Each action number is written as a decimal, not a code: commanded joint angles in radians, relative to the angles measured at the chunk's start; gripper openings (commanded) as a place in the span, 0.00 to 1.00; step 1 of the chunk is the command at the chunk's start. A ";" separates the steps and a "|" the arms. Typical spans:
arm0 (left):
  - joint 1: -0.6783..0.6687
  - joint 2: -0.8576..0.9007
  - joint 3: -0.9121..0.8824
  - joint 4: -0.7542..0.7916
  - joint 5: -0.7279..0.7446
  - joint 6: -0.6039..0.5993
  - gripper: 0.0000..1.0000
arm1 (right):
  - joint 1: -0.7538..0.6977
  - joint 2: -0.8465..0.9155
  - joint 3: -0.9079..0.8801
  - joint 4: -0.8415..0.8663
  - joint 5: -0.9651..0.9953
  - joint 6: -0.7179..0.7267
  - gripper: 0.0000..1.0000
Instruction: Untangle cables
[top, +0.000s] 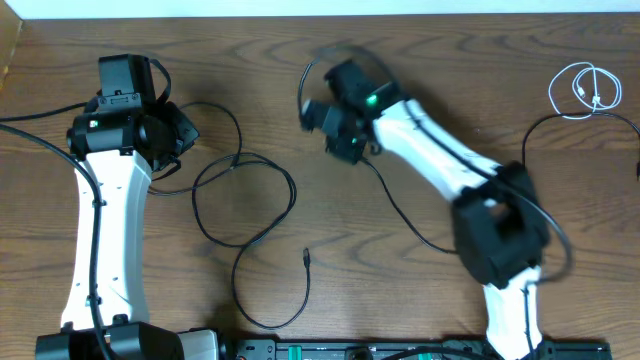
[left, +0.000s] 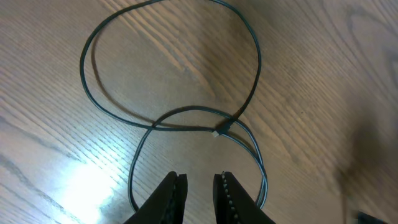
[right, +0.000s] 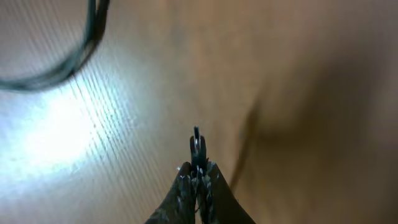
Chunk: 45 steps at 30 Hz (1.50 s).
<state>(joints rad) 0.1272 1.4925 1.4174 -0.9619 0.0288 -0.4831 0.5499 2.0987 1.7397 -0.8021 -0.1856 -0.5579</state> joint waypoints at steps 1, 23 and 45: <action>0.000 0.004 -0.002 -0.002 0.006 -0.009 0.21 | -0.076 -0.174 0.046 -0.017 0.000 0.099 0.01; 0.000 0.004 -0.002 0.029 0.016 -0.009 0.21 | -1.116 -0.421 0.046 0.172 0.180 0.442 0.01; 0.000 0.004 -0.002 0.029 0.017 -0.009 0.21 | -1.205 -0.209 0.047 0.093 -0.169 0.575 0.96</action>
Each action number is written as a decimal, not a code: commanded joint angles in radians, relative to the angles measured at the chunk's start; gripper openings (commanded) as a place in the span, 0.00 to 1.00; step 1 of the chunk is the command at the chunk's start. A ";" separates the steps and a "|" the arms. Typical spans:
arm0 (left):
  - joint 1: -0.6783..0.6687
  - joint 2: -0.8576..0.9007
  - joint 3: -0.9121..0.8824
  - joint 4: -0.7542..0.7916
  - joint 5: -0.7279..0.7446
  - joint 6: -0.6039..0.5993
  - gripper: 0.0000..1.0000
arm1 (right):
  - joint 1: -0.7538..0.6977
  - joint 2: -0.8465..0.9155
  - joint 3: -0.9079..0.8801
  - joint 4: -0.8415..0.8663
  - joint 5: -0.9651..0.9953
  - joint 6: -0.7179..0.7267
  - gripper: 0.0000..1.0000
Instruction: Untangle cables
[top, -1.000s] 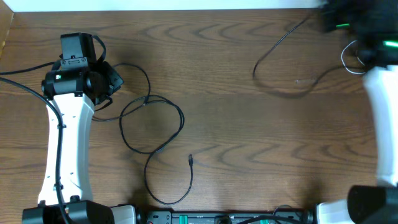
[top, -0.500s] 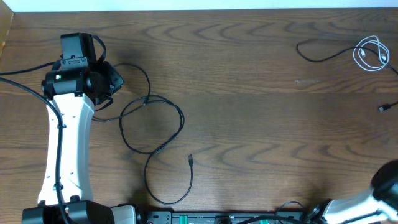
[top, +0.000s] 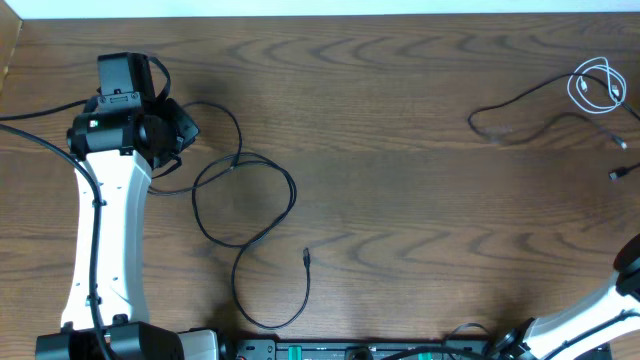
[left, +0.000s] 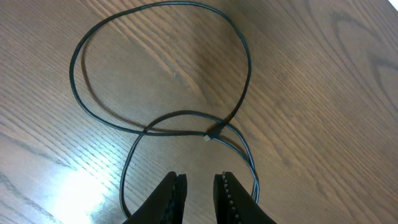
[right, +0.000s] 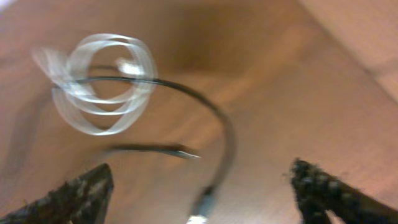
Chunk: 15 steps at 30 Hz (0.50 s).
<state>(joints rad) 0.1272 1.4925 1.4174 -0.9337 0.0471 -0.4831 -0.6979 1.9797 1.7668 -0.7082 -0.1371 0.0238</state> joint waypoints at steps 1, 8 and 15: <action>0.000 0.004 -0.002 0.001 -0.002 -0.009 0.21 | 0.062 -0.110 0.020 -0.005 -0.267 -0.015 0.98; 0.000 0.004 -0.002 0.000 -0.002 -0.009 0.40 | 0.226 -0.218 0.020 -0.101 -0.335 -0.084 0.99; 0.000 0.004 -0.002 -0.007 -0.002 -0.009 0.56 | 0.345 -0.330 0.020 -0.312 -0.412 -0.177 0.99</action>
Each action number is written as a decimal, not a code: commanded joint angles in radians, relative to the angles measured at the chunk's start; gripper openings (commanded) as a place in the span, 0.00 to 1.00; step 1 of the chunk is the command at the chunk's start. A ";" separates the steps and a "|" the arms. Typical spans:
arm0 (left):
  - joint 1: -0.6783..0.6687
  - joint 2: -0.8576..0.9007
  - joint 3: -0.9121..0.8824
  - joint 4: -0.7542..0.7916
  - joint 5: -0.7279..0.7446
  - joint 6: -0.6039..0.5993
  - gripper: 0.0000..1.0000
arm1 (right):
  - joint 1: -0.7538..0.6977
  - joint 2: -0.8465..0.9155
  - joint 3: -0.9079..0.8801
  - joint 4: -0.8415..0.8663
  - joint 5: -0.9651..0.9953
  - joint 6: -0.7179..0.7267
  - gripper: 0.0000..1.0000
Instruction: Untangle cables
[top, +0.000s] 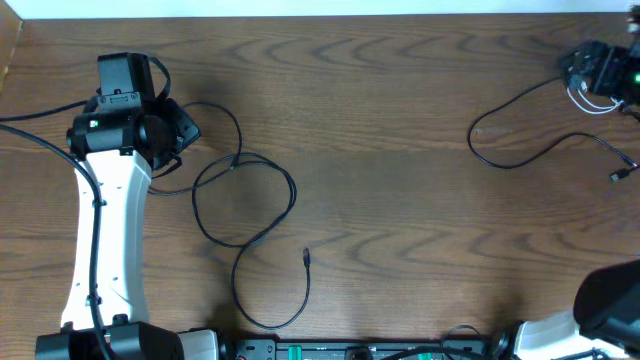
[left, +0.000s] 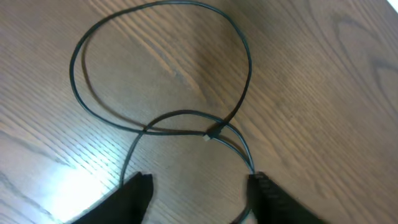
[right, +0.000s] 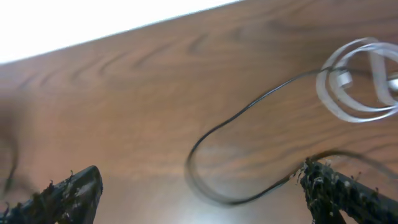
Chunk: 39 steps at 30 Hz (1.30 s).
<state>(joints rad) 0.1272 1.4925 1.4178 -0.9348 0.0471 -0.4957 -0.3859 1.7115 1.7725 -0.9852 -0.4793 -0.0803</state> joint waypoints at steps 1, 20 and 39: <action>0.000 0.004 -0.003 -0.006 -0.002 0.003 0.57 | 0.073 -0.078 0.014 -0.061 -0.081 -0.075 0.99; 0.043 -0.096 0.021 -0.021 -0.006 0.226 0.76 | 0.723 0.251 0.011 0.200 -0.162 0.304 0.89; 0.047 -0.099 0.019 -0.044 -0.006 0.226 0.94 | 1.118 0.545 0.011 0.381 0.372 0.263 0.75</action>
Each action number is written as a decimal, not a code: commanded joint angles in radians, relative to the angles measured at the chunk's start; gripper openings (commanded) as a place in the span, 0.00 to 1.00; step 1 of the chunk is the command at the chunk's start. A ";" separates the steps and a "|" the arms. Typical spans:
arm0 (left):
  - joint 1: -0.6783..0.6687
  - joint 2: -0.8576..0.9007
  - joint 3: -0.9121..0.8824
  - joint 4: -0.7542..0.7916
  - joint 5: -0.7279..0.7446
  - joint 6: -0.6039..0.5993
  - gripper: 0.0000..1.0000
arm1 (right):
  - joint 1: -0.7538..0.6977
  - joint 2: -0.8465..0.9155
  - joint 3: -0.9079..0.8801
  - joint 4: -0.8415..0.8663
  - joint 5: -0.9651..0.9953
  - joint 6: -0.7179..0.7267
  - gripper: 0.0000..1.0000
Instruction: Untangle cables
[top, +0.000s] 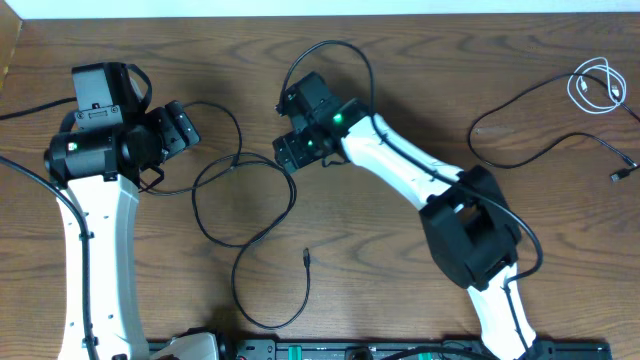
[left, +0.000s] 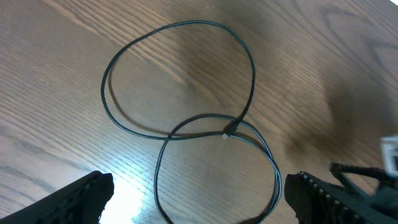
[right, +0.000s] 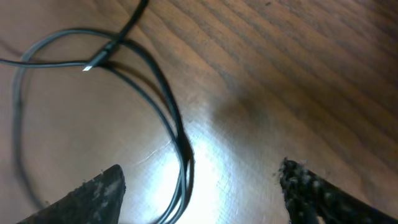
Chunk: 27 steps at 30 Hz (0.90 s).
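Note:
A black cable (top: 245, 200) lies in crossed loops on the wooden table, one end plug (top: 306, 258) near the front. In the left wrist view the loops (left: 180, 81) cross at a small plug (left: 229, 130). My left gripper (top: 180, 125) (left: 198, 186) hangs open above the loops' left side, holding nothing. My right gripper (top: 283, 125) (right: 202, 180) is open just right of the loops, with the doubled cable (right: 180, 143) running between its fingers, untouched. A second black cable (top: 510, 125) lies apart at the right.
A coiled white cable (top: 595, 88) rests at the far right corner, beside the second black cable's end (top: 617, 175). The table's back edge (top: 320, 14) runs along the top. My right arm (top: 420, 180) stretches diagonally across the table's middle.
My right gripper was open by the white coil at the far right; now it is open at the middle, beside the black loops. My left gripper's jaws stand wider and it sits a little further left.
First my right gripper was shut on a black cable end at mid-table, my left nearly shut above the loops. Then that cable lay at the right by the white coil, right gripper open. My left gripper opened. Now both are open at the remaining loops.

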<state>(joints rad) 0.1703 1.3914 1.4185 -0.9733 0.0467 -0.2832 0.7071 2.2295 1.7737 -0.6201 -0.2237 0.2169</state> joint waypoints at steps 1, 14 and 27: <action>0.003 0.002 0.018 -0.005 -0.006 0.013 0.94 | 0.035 0.029 0.010 0.026 0.129 -0.050 0.74; 0.003 0.002 0.018 -0.005 -0.006 0.013 0.95 | 0.115 0.123 0.010 0.029 0.145 -0.084 0.52; 0.003 0.002 0.018 -0.005 -0.006 0.013 0.95 | 0.136 0.129 0.011 -0.144 0.338 0.137 0.01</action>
<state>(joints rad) 0.1703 1.3914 1.4185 -0.9752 0.0467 -0.2832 0.8310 2.3234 1.8011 -0.7372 0.0330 0.2687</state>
